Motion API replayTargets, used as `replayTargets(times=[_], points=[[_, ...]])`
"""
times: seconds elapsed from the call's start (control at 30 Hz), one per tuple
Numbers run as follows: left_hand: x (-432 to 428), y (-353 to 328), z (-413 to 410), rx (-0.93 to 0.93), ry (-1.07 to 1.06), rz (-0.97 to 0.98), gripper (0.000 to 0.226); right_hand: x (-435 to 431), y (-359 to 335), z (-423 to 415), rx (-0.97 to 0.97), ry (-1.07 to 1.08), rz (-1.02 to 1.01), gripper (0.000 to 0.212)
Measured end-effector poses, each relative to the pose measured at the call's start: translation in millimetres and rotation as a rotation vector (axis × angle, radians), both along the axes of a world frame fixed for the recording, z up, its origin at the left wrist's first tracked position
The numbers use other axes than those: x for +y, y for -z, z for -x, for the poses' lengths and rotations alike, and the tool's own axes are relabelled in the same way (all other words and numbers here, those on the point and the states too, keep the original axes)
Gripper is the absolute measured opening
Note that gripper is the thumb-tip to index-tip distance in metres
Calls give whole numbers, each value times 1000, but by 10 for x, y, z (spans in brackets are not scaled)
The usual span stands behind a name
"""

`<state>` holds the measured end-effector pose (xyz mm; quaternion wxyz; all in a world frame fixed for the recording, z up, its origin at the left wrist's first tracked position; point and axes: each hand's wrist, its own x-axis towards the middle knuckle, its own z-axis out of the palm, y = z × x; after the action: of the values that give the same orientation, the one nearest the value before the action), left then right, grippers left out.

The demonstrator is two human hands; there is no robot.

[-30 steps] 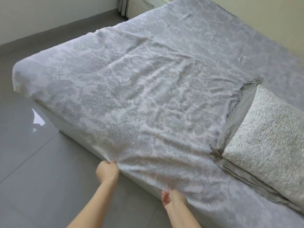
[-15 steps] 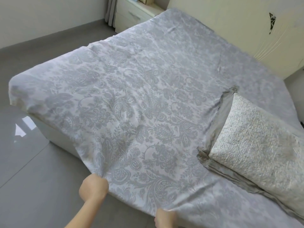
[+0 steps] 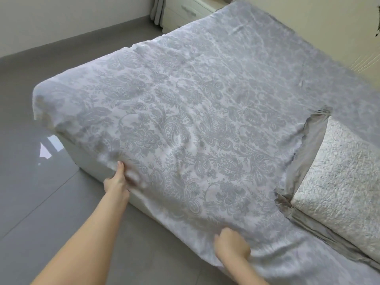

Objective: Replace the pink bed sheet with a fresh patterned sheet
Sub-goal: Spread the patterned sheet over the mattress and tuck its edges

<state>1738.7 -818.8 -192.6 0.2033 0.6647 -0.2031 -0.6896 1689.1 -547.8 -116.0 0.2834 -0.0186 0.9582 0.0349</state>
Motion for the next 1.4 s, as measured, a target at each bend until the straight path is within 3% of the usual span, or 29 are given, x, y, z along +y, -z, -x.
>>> replayTargets(times=[0.03, 0.1, 0.17, 0.27, 0.33, 0.4, 0.53, 0.63, 0.7, 0.87, 0.97, 1.03, 1.1, 1.17, 1.2, 1.27, 1.3, 1.33, 1.4], points=[[-84, -12, -23, -23, 37, 40, 59, -124, -4, 73, 158, -33, 67, 37], [-289, 23, -72, -4, 16, 92, 42, -580, -67, 101, 327, -437, 71, 66], [-567, 82, -112, 13, -4, 142, 39, -1103, -21, 9, 350, -659, 25, 86], [-770, 102, -137, -97, 136, 268, 41, -1514, 158, -49, 290, -848, -163, 75], [-874, 122, -186, -165, 209, 329, 34, -1772, 85, -68, 287, -906, -181, 50], [-893, 117, -235, -179, 267, 427, 27, -1892, 13, -41, 153, -1012, -249, 26], [-945, 84, -406, -327, 379, 551, 31, -1954, -69, 25, 93, -1144, -250, 22], [-967, 41, -557, -497, 433, 596, 29, -1999, -134, -129, 35, -1128, -244, 14], [-937, 29, -626, -606, 477, 586, 28, -1984, -86, -247, 21, -1110, -238, 23], [-995, 49, -629, -600, 558, 456, 24, -1996, -23, -279, -27, -1016, -172, 28], [-1088, -163, -535, -773, 618, 470, 28, -1982, -21, -189, -48, -1034, -125, 20], [-1088, -341, -324, -883, 594, 777, 31, -1916, -14, -67, 81, -990, 22, 23], [-1016, -509, 6, -804, 666, 1229, 28, -1851, -45, 187, 344, -925, 183, 28], [-913, -644, 423, -646, 878, 1631, 35, -1764, -152, 482, 382, -818, 233, 23], [-854, -719, 644, -555, 1085, 1727, 38, -1706, -183, 658, 328, -729, 198, 27], [-729, -734, 1103, -471, 1506, 1789, 45, -1480, -176, 1030, 235, -533, 91, 48], [-723, -633, 1261, -525, 1648, 1792, 49, -1383, -140, 1132, 191, -465, 40, 60], [-785, -518, 1365, -601, 1710, 1770, 51, -1319, -91, 1184, 130, -414, 21, 72], [-1089, -286, 1381, -740, 1556, 1678, 54, -1248, 53, 1217, 38, -363, 33, 93]])
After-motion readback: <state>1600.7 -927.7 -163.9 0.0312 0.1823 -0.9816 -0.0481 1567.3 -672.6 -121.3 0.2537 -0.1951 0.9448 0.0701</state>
